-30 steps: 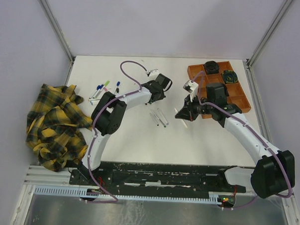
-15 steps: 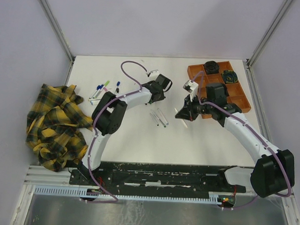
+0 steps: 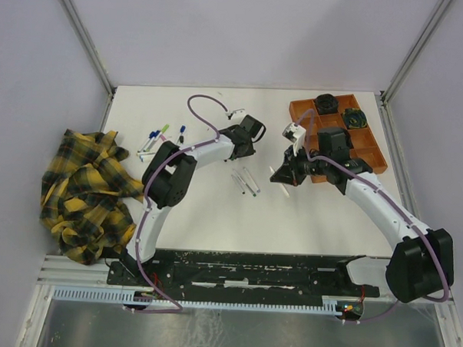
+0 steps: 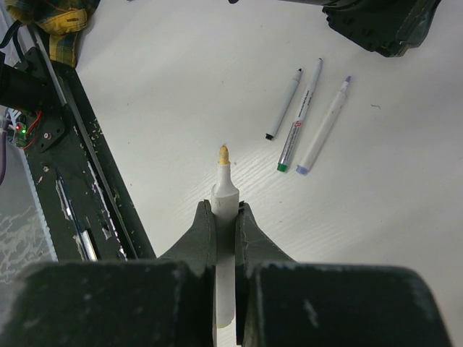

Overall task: Open the pen caps
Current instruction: Place the pen cap at the center of the board, then place the pen at the center of the board.

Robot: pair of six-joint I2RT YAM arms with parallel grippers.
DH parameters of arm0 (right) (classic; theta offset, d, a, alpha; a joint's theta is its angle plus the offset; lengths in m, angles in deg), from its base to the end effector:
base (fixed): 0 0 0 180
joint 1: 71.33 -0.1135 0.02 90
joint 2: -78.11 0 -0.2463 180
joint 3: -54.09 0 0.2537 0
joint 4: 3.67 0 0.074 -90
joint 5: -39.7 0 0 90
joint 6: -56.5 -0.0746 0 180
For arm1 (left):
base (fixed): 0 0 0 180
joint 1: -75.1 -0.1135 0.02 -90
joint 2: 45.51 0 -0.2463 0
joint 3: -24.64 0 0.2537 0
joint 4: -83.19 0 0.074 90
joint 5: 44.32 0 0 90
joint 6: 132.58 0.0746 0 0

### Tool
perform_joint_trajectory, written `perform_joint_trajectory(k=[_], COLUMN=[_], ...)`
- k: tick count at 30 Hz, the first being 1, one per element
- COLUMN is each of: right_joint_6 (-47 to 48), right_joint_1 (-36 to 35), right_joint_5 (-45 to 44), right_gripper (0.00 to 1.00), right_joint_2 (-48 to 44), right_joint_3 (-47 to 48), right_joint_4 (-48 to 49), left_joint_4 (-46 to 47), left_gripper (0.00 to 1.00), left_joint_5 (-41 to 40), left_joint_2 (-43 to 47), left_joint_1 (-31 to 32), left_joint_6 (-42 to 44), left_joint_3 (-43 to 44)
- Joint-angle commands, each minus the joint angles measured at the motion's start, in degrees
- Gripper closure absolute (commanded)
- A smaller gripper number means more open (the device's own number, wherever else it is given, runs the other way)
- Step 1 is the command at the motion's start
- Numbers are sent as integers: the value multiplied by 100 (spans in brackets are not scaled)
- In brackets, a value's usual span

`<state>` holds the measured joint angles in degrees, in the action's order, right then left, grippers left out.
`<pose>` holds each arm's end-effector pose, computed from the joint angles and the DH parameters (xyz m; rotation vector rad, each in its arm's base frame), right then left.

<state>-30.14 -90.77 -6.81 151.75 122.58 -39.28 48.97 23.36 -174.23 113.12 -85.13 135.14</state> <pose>0.2661 0.1484 0.2434 -0.8298 2.0790 1.0108 0.4131 -0.2870 0.1130 -0.2552 2.3869 -0.1662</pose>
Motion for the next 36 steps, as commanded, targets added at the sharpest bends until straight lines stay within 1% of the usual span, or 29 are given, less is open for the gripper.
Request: perform_joint_trajectory(k=[1,4,9,12,17,19,22,23,25,28,31,33,36], right_joint_6=[82,62,53,43,21,-13,-145,-195,-367,-758,-1044,-1214,-1366], right_joint_1=[25,26,25,21,20,20,5,-10,-56,-178,-460,-632,-829], right_joint_5=[88,106,108,103,35,-1,-172,-278,-583,-1105,-1900,-2395,-2792], right_gripper=[100,100,100,100,100,100,100,100,100,100,98,96,95], right_joint_2=[56,102,192,221,287,319,375,405,494,682,913,1122,1536], right_joint_3=[246,225,223,211,202,185,176,176,183,246,361,484,721], right_joint_4=[99,126,140,153,180,212,306,342,426,530,594,594,558], left_joint_4=[67,170,768,971,1240,1337,1882,2096,2500,2671,2677,2696,2742], left_gripper=[67,66,66,66,66,66,66,65,62,59,57,53,47], left_joint_5=[-39,-80,-121,-185,46,35,-59,-61,-73,-84,-139,-136,-64], left_joint_2=[699,1096,2019,2529,3420,3813,4572,4832,5397,5965,6395,6636,6989], left_joint_1=[12,20,26,31,28,34,22,24,19,26,21,21,23], left_joint_6=[244,279,310,353,856,980,1130,1192,1270,1271,1202,1190,1279], left_joint_3=[88,-155,-1071,-1567,-2422,-2888,-3865,-4231,-4975,-5737,-6366,-6701,-7071])
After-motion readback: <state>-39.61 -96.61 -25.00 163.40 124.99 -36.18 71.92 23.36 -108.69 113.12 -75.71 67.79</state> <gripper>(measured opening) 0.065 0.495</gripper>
